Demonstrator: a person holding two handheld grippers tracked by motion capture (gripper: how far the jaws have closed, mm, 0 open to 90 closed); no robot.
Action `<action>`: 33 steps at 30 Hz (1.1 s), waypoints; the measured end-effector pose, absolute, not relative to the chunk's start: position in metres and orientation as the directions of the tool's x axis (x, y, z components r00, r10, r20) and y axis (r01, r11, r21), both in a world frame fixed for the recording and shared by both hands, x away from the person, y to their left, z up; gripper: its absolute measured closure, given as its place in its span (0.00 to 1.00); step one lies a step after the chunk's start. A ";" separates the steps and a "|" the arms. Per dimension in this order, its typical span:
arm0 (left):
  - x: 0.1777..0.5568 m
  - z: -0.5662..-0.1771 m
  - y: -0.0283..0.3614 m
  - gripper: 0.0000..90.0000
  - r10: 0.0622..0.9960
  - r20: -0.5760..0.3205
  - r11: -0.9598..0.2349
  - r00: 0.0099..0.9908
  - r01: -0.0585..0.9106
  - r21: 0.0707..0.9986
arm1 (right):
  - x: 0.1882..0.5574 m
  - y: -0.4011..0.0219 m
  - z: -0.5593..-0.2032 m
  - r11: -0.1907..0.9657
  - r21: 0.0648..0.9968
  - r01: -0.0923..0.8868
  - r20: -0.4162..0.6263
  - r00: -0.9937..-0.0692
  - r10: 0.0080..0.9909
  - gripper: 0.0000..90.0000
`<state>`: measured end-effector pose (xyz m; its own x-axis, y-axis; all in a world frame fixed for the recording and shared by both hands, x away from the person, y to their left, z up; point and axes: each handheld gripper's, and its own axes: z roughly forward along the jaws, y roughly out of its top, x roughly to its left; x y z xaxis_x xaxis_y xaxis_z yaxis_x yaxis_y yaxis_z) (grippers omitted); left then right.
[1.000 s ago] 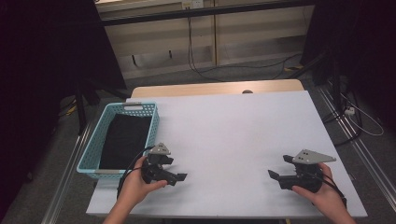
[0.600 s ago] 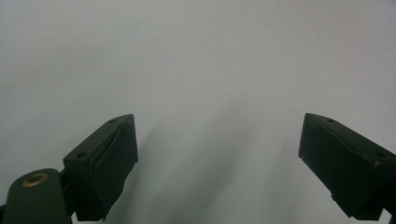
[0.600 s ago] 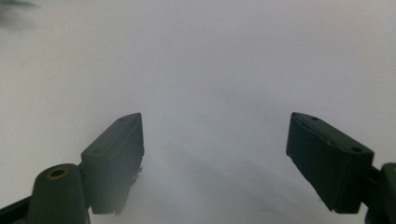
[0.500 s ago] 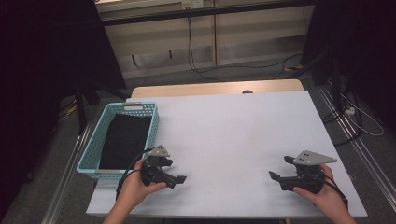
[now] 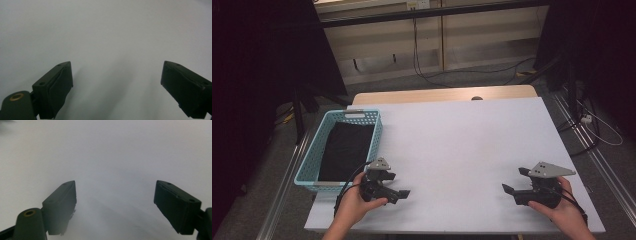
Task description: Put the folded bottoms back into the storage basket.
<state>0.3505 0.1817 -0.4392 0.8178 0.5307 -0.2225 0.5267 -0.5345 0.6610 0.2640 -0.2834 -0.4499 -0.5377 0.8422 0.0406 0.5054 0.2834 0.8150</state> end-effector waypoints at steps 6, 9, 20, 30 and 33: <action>0.350 -0.439 0.185 0.12 0.532 -0.226 -0.530 0.816 0.529 0.663 | 0.263 -0.284 -0.450 0.290 0.816 0.501 0.030 -0.538 0.842 0.19; 0.349 -0.439 0.185 0.12 0.539 -0.227 -0.524 0.811 0.534 0.664 | 0.262 -0.285 -0.450 0.298 0.813 0.500 0.022 -0.538 0.843 0.19; 0.348 -0.438 0.187 0.12 0.531 -0.242 -0.512 0.812 0.535 0.672 | 0.260 -0.285 -0.452 0.309 0.811 0.498 0.009 -0.537 0.844 0.19; 0.348 -0.439 0.188 0.12 0.527 -0.247 -0.512 0.813 0.536 0.672 | 0.260 -0.285 -0.453 0.325 0.803 0.499 -0.005 -0.540 0.842 0.19; 0.348 -0.439 0.188 0.12 0.527 -0.251 -0.509 0.812 0.538 0.672 | 0.260 -0.286 -0.454 0.323 0.803 0.500 -0.003 -0.539 0.842 0.19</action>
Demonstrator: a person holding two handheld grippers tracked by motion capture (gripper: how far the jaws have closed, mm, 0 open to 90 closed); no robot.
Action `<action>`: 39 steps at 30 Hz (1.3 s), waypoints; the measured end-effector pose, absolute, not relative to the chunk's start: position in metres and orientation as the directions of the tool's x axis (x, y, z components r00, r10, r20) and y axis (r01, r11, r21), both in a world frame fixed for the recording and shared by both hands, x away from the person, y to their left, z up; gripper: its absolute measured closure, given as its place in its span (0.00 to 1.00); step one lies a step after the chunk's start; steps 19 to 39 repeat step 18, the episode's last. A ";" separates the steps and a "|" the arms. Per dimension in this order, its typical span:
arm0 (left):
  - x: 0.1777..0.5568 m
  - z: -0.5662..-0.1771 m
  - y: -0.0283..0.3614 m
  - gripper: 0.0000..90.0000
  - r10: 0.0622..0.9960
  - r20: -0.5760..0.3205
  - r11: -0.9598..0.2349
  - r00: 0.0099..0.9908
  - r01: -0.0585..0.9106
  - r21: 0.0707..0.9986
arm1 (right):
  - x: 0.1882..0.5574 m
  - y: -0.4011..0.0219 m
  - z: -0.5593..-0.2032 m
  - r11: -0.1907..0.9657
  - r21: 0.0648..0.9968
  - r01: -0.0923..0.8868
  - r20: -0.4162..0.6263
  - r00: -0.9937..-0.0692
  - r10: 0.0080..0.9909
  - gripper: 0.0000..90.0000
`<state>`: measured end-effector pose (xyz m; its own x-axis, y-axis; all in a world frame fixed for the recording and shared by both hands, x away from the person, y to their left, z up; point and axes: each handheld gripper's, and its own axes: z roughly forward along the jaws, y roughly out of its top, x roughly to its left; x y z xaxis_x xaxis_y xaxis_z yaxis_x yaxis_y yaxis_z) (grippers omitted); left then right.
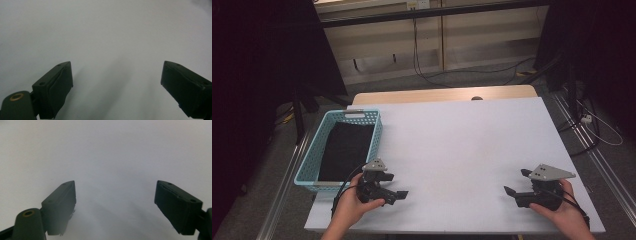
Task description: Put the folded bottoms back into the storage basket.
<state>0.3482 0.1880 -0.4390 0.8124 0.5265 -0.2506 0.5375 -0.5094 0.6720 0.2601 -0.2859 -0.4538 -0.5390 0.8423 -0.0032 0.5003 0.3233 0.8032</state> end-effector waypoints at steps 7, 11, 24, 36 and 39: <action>0.348 -0.439 0.188 0.12 0.526 -0.258 -0.506 0.811 0.542 0.671 | 0.261 -0.287 -0.455 0.330 0.799 0.503 -0.009 -0.538 0.843 0.19; 0.349 -0.439 0.189 0.12 0.521 -0.267 -0.500 0.810 0.544 0.674 | 0.260 -0.287 -0.455 0.328 0.800 0.503 -0.009 -0.537 0.844 0.19; 0.349 -0.439 0.189 0.12 0.522 -0.269 -0.499 0.810 0.545 0.673 | 0.260 -0.286 -0.455 0.333 0.801 0.497 -0.016 -0.538 0.843 0.19; 0.349 -0.439 0.189 0.12 0.522 -0.269 -0.499 0.810 0.545 0.673 | 0.260 -0.286 -0.455 0.333 0.801 0.497 -0.016 -0.538 0.843 0.19; 0.349 -0.439 0.189 0.12 0.522 -0.269 -0.499 0.810 0.545 0.673 | 0.260 -0.286 -0.455 0.333 0.801 0.497 -0.016 -0.538 0.843 0.19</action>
